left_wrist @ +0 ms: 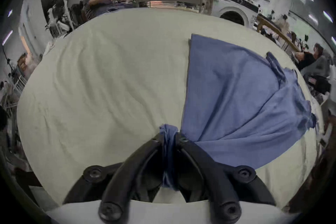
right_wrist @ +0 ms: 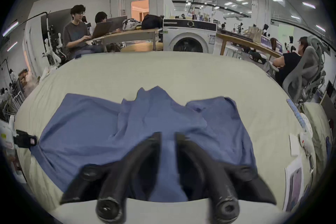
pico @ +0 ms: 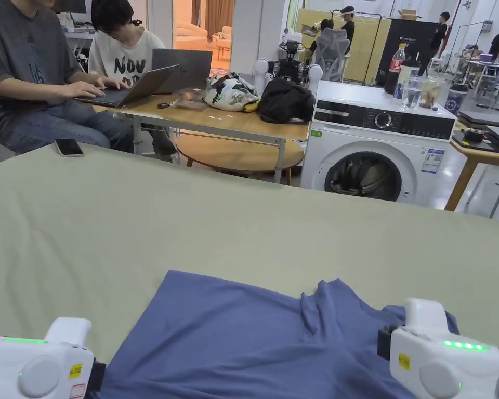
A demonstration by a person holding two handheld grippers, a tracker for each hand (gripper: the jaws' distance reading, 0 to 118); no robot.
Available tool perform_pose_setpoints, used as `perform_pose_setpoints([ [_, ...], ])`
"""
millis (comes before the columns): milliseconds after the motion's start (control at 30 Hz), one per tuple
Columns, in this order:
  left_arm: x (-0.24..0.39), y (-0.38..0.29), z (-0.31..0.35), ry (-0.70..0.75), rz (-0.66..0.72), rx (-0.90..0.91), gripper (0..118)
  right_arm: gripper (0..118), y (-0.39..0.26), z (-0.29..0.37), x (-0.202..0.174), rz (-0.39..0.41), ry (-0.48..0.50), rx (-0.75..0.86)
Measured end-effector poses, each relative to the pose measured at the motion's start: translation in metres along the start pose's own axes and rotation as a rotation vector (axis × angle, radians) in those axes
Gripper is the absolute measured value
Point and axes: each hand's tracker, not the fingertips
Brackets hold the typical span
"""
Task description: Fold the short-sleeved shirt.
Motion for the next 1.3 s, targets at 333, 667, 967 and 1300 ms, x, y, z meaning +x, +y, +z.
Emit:
perform_pose_setpoints([
  [333,-0.003,0.004,0.009,-0.033,0.046,0.049,4,60,0.093,-0.145,-0.013,0.106,0.053,-0.254],
  [667,-0.007,0.009,0.013,-0.062,0.089,0.081,4,0,0.081,-0.188,-0.014,0.068,0.083,-0.348],
  [967,-0.002,0.024,0.04,-0.096,0.08,0.188,4,0,0.091,-0.074,0.013,-0.033,0.092,-0.039],
  [1300,0.019,0.088,0.096,-0.179,0.081,0.394,4,0,0.103,0.063,0.058,-0.006,-0.026,0.188],
])
